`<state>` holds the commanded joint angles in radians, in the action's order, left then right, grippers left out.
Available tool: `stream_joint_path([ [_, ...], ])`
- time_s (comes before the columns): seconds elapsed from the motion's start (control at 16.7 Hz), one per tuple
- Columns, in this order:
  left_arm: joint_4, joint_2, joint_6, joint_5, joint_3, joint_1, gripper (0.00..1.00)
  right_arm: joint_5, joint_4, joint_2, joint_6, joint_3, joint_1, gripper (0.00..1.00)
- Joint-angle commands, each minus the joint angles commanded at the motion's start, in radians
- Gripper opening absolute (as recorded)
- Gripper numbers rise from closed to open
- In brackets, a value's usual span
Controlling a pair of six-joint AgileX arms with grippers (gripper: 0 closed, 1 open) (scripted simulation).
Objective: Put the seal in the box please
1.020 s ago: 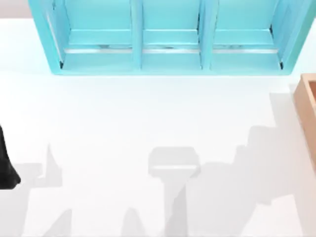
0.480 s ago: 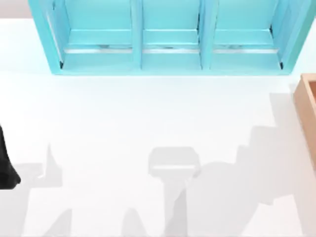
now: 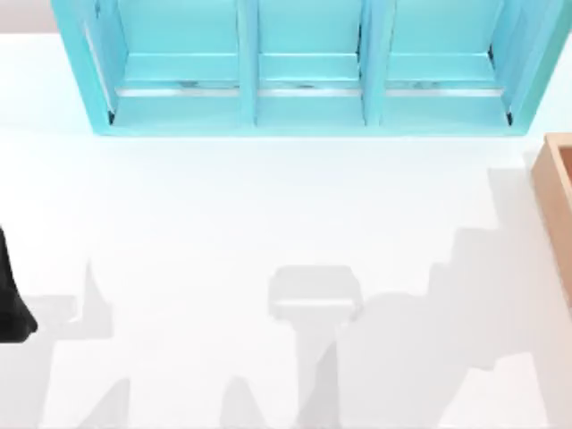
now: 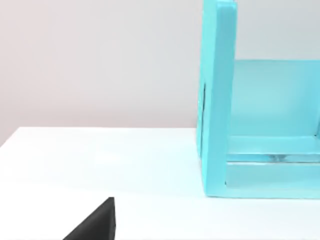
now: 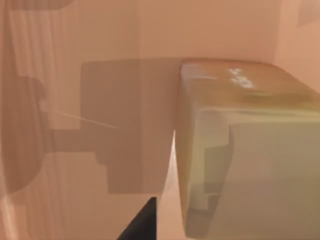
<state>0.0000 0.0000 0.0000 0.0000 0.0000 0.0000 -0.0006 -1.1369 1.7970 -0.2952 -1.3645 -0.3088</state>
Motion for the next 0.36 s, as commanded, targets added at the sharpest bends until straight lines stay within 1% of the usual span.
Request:
stream_joint_path([
  [0.06, 0.0, 0.0, 0.0, 0.0, 0.0, 0.0, 1.0, 0.0, 0.0, 0.0, 0.0, 0.0, 0.0, 1.0],
  [0.36, 0.0, 0.0, 0.0, 0.0, 0.0, 0.0, 1.0, 0.0, 0.0, 0.0, 0.0, 0.0, 0.0, 1.0],
])
